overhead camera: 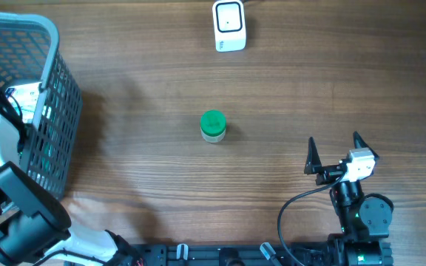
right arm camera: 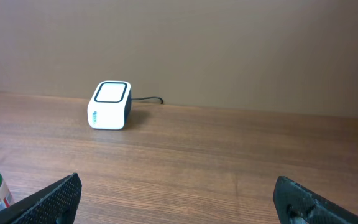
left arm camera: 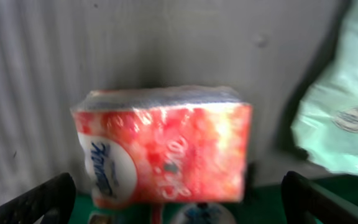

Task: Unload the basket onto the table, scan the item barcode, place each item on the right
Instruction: 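Grasp the red-white box and place it left of the jar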

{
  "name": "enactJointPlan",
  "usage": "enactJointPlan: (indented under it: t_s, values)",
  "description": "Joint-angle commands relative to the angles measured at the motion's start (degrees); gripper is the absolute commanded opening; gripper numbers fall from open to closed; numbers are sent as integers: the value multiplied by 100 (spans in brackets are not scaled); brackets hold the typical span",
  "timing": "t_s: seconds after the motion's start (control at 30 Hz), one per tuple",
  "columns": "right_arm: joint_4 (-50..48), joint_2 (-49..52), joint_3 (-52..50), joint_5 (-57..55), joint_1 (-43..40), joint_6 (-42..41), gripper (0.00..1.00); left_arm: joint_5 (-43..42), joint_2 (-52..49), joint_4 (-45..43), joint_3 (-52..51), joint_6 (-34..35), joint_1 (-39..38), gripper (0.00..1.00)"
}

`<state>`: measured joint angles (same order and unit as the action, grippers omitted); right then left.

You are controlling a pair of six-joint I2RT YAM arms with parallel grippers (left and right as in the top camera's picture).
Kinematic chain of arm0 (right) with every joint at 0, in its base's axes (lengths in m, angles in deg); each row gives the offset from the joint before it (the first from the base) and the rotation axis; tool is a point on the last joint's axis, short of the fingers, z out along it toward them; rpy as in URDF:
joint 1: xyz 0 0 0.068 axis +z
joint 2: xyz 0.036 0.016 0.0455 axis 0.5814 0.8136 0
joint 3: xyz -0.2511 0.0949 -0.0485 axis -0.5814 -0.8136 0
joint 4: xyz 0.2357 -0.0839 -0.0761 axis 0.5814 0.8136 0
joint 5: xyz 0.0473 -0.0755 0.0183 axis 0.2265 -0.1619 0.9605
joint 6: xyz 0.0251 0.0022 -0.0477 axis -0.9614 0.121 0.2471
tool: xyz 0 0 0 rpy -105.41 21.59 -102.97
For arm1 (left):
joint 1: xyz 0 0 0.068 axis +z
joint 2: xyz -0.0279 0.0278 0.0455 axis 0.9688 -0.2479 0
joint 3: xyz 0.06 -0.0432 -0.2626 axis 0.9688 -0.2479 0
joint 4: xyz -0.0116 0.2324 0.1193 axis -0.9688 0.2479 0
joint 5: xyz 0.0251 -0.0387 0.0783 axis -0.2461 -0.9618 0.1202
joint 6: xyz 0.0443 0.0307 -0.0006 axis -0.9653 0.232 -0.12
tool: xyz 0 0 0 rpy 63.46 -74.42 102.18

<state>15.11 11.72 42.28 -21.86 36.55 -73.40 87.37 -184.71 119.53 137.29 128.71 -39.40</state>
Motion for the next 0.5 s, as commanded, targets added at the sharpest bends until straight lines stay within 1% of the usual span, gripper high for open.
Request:
enactJointPlan:
  t_s: [0.0,0.13,0.17,0.2,0.3,0.33,0.4,0.43,0.47]
  values:
    - [-33,-20,-7,87,28,107,100,391,-15,-260,-289,-31,-42,100]
    - [-31,-20,-7,87,28,107,100,498,-15,-529,-573,-33,-42,100]
    - [-31,-20,-7,87,28,107,100,575,-15,-544,-623,-31,-42,97]
    - [-33,-20,-7,87,28,105,100,605,-15,-562,-651,-33,-42,91]
    - [-31,-20,-7,87,28,105,100,603,-15,-575,-654,-31,-42,61]
    - [-31,-20,-7,87,28,105,100,603,-15,-599,-654,-31,-42,57]
    - [-31,-20,-7,87,28,107,100,496,-11,-632,-647,-31,-42,43]
    - [-33,-20,-7,87,28,107,100,424,0,-619,-647,-31,-42,43]
    - [-31,-20,-7,87,28,107,100,382,31,-612,-647,-31,-42,41]
